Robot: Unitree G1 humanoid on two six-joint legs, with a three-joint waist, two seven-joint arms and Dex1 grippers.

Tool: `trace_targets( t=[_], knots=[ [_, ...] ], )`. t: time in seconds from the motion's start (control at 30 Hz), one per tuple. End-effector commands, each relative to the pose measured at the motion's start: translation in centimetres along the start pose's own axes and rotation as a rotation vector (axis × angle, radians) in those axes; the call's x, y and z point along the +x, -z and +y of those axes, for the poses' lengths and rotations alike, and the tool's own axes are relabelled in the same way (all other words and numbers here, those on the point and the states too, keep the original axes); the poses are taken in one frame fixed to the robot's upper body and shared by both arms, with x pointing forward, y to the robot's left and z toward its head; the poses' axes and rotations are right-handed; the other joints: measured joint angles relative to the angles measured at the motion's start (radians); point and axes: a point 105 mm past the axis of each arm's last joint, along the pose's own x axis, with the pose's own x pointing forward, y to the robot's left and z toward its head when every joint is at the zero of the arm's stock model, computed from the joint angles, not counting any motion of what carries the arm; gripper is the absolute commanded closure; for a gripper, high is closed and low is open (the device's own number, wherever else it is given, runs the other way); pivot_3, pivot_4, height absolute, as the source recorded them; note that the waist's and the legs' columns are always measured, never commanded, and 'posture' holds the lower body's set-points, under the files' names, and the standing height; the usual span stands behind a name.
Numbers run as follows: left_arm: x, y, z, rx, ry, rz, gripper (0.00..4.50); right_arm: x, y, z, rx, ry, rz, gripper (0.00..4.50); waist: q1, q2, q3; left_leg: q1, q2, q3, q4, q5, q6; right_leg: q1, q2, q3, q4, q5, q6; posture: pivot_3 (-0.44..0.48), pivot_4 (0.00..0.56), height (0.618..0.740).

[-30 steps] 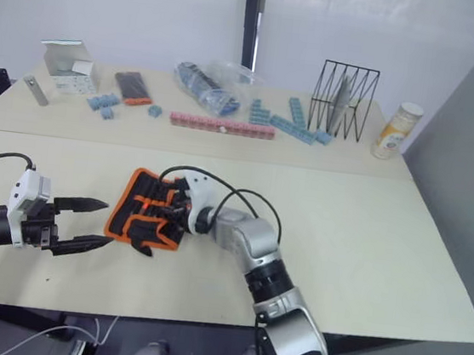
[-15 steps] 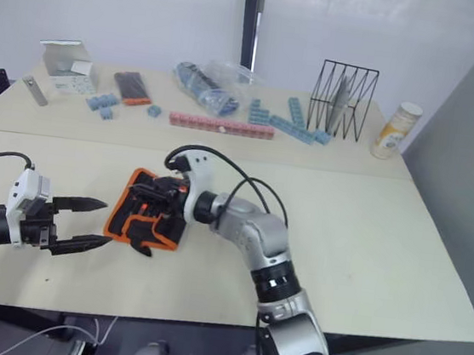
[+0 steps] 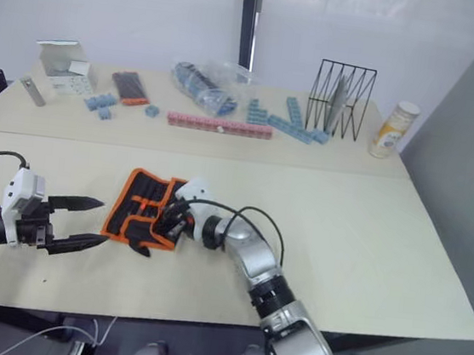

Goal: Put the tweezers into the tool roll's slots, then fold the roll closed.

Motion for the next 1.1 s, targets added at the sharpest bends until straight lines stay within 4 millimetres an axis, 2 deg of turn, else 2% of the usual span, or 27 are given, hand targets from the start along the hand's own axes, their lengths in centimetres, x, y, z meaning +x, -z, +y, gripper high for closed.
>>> trace_targets(
  t=[0.03,0.2,0.37,0.57,0.77,0.87,1.1],
  knots=[
    [-1.1,-1.4,1.1,-0.069,-0.080,-0.060,0.00,-0.1,2.0,-0.9,-0.001,0.041,0.105,4.48,0.000,-0.001,0.000,0.001,0.000,0.000,0.000,0.000,0.000,0.000,0.000,0.000,0.001,0.000,0.000,0.000,0.150,0.740],
    [-1.3,-0.5,3.3,-0.214,-0.248,-0.089,0.00,-0.1,3.5,-0.1,-0.005,0.016,0.183,4.48,0.004,0.000,0.000,0.012,0.000,0.000,0.000,0.000,0.000,0.012,0.000,0.000,0.000,0.000,0.000,0.000,0.150,0.740],
    [0.1,1.3,4.7,-0.333,-0.347,-0.058,0.00,-0.2,2.5,0.1,-0.027,0.009,0.151,4.48,0.006,-0.001,-0.001,0.016,0.000,0.000,0.000,0.000,-0.001,0.016,0.000,0.000,0.000,-0.004,-0.006,0.000,0.150,0.740],
    [2.4,3.5,4.0,-0.416,-0.315,-0.004,0.00,-1.1,-0.2,0.1,-0.067,-0.018,0.059,4.48,0.007,-0.002,-0.001,0.015,0.000,0.000,0.000,0.000,0.000,0.015,0.000,0.000,0.000,0.000,0.000,0.000,0.150,0.740],
    [3.5,4.9,3.2,-0.466,-0.273,0.041,0.00,-2.0,-1.2,-0.8,-0.066,0.014,0.030,4.48,0.014,-0.002,-0.001,0.014,0.000,0.000,0.000,0.000,0.000,0.014,0.000,0.000,0.000,0.000,0.000,0.000,0.150,0.740],
    [3.8,4.4,3.3,-0.492,-0.266,0.001,0.83,-2.0,-0.6,-1.3,-0.066,0.035,0.047,4.50,0.021,-0.002,-0.001,0.015,0.000,0.000,0.000,0.000,-0.001,0.014,0.000,0.000,-0.001,0.000,0.000,0.000,0.150,0.740],
    [4.1,3.6,2.9,-0.502,-0.219,-0.028,3.14,-1.3,1.5,-1.4,-0.047,0.053,0.111,4.50,0.020,-0.002,-0.001,0.015,0.000,0.000,0.000,0.000,-0.001,0.014,0.000,0.000,-0.001,0.000,0.000,0.000,0.150,0.740]
  ],
)
